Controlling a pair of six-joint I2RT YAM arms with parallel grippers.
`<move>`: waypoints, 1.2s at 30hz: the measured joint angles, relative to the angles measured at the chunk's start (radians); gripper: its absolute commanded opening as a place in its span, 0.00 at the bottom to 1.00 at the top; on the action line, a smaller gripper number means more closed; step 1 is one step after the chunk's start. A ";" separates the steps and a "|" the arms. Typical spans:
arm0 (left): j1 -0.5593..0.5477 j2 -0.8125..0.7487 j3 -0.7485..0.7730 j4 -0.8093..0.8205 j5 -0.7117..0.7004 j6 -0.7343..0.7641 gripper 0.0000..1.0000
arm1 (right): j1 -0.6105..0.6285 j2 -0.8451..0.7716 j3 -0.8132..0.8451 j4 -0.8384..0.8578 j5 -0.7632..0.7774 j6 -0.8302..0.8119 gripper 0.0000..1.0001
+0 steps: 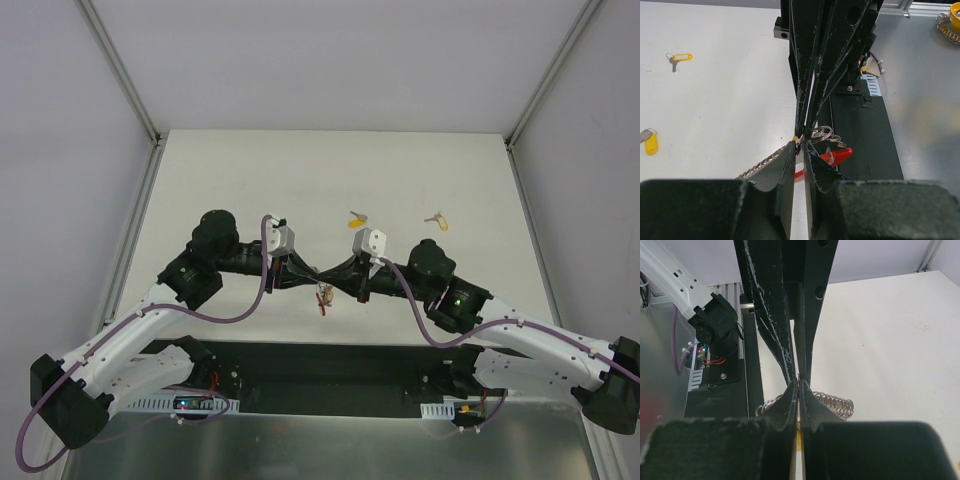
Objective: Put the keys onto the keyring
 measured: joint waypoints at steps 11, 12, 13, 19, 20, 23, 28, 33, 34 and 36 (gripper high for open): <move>-0.005 -0.006 -0.003 0.001 -0.011 0.001 0.00 | 0.000 0.000 -0.002 0.009 0.013 0.019 0.36; -0.005 -0.010 -0.006 -0.002 -0.021 0.002 0.00 | 0.000 0.000 -0.004 0.017 0.020 0.024 0.41; -0.005 -0.013 -0.010 -0.002 -0.028 0.003 0.00 | 0.000 -0.002 -0.006 0.025 0.031 0.027 0.52; -0.005 -0.040 -0.024 -0.019 -0.095 0.041 0.00 | -0.001 -0.058 -0.019 0.005 0.124 0.049 0.94; -0.005 -0.047 -0.024 -0.026 -0.109 0.051 0.00 | -0.002 -0.077 -0.019 -0.005 0.148 0.053 1.00; -0.005 -0.060 -0.024 -0.037 -0.135 0.071 0.00 | -0.005 -0.134 -0.019 -0.034 0.241 0.072 0.96; -0.005 -0.070 -0.024 -0.064 -0.171 0.100 0.00 | -0.017 -0.212 -0.019 -0.113 0.456 0.122 0.96; -0.005 -0.076 -0.024 -0.080 -0.208 0.123 0.00 | -0.053 -0.238 -0.016 -0.235 0.687 0.206 0.96; -0.005 -0.077 -0.024 -0.083 -0.214 0.127 0.00 | -0.069 -0.236 -0.013 -0.270 0.716 0.222 0.97; -0.005 -0.080 -0.024 -0.095 -0.238 0.132 0.00 | -0.116 -0.220 -0.002 -0.346 0.763 0.262 0.99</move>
